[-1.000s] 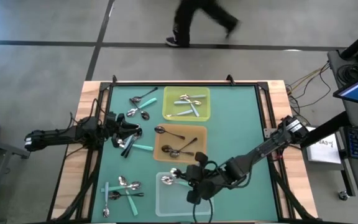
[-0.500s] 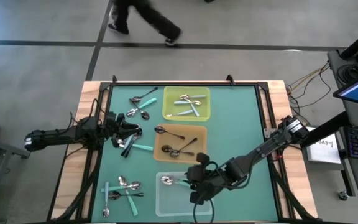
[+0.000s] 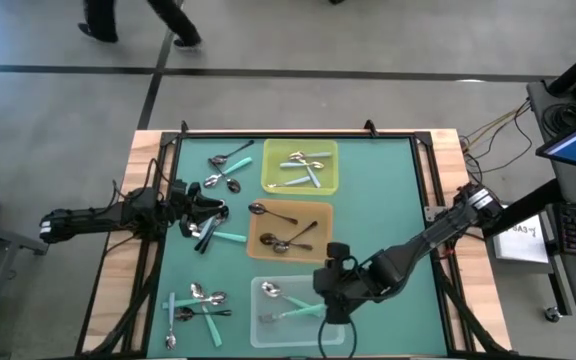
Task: Sort silverware by color (type)
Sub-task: Put the green spoon into the transparent bin
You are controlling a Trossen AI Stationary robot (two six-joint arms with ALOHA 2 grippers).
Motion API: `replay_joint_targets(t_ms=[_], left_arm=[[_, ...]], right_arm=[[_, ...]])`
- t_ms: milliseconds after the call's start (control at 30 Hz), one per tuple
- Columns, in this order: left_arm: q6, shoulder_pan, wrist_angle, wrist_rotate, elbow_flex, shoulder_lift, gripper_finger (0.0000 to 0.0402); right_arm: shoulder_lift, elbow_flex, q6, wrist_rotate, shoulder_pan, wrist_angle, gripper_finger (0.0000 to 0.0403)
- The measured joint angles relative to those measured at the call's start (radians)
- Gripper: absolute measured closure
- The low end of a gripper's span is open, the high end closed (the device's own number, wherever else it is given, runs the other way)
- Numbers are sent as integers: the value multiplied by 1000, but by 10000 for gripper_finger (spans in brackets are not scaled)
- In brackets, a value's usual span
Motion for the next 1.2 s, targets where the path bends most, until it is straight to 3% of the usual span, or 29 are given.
replay_joint_targets(t_ms=[200, 400, 567, 800, 1200], left_arm=[[0, 0, -1, 0, 0, 0, 290], [0, 0, -1, 0, 0, 0, 290], [0, 0, 0, 0, 0, 0, 290], [0, 0, 0, 0, 0, 0, 290], [0, 0, 0, 0, 0, 0, 290]], right_arm=[[-118, -71, -121, 4, -10, -58, 218], [-369, -311, 19, 113, -32, -20, 218], [-625, -599, 120, 212, -33, 224, 218], [-895, -963, 54, 291, -34, 611, 218], [-1240, -1252, 33, 307, -34, 649, 218]])
